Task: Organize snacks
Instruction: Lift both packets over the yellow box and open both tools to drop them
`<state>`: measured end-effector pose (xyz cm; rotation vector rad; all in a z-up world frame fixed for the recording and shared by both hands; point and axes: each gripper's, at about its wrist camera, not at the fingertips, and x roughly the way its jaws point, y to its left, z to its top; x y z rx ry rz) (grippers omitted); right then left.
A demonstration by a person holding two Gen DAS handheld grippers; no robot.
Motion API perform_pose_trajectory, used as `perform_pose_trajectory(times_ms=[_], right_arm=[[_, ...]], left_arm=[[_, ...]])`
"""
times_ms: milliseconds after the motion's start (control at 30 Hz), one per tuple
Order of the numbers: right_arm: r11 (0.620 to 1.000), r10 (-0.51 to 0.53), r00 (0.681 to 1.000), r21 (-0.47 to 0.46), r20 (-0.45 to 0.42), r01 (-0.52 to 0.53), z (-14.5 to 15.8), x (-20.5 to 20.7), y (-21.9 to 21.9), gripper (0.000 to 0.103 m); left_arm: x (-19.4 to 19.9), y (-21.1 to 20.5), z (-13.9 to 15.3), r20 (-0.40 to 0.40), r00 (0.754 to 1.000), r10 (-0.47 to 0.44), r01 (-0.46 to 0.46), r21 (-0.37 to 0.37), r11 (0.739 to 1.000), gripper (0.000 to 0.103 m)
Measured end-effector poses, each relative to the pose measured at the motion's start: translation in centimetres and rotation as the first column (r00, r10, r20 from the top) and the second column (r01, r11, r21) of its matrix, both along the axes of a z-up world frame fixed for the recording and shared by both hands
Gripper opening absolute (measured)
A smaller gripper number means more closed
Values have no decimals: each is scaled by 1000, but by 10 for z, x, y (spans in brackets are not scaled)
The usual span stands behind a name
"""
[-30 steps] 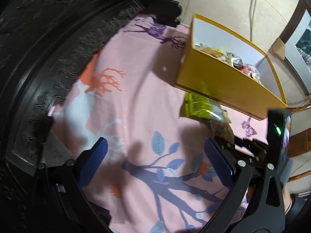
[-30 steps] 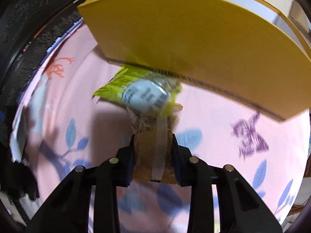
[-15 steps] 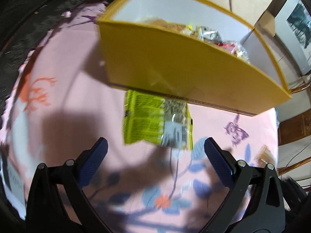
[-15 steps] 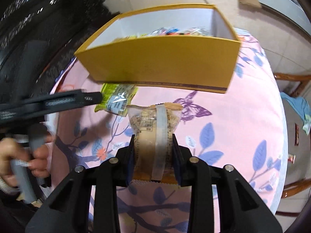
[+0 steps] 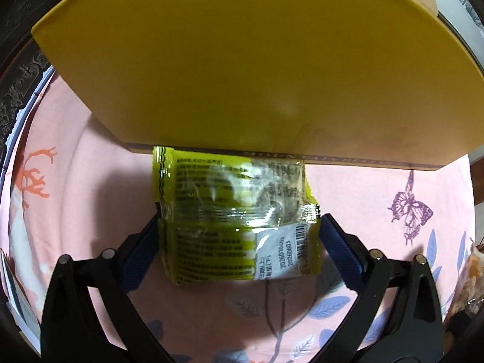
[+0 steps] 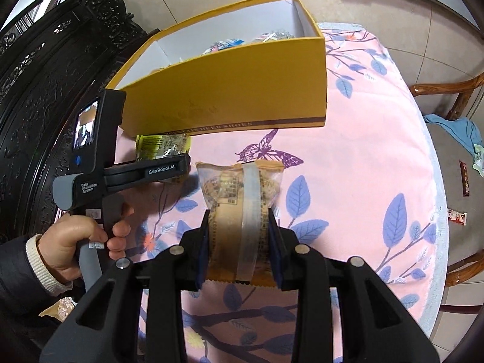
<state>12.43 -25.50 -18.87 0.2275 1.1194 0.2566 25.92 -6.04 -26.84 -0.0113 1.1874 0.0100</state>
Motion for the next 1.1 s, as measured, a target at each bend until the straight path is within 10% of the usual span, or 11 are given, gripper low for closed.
perform_pose_trajectory(times_ms=[133, 733, 1100], right_arm=[[1000, -4, 1000, -3, -2, 4, -1, 2, 1, 34], [1000, -18, 1000, -12, 13, 18, 3, -2, 5, 34], [1000, 18, 996, 16, 87, -19, 38, 4, 12, 34]], left_arm=[[-13, -7, 4, 19, 999, -33, 33, 1, 999, 82], [-59, -5, 25, 60, 997, -48, 52, -58, 997, 77], [-89, 37, 113, 213, 977, 3, 21, -114, 993, 77]])
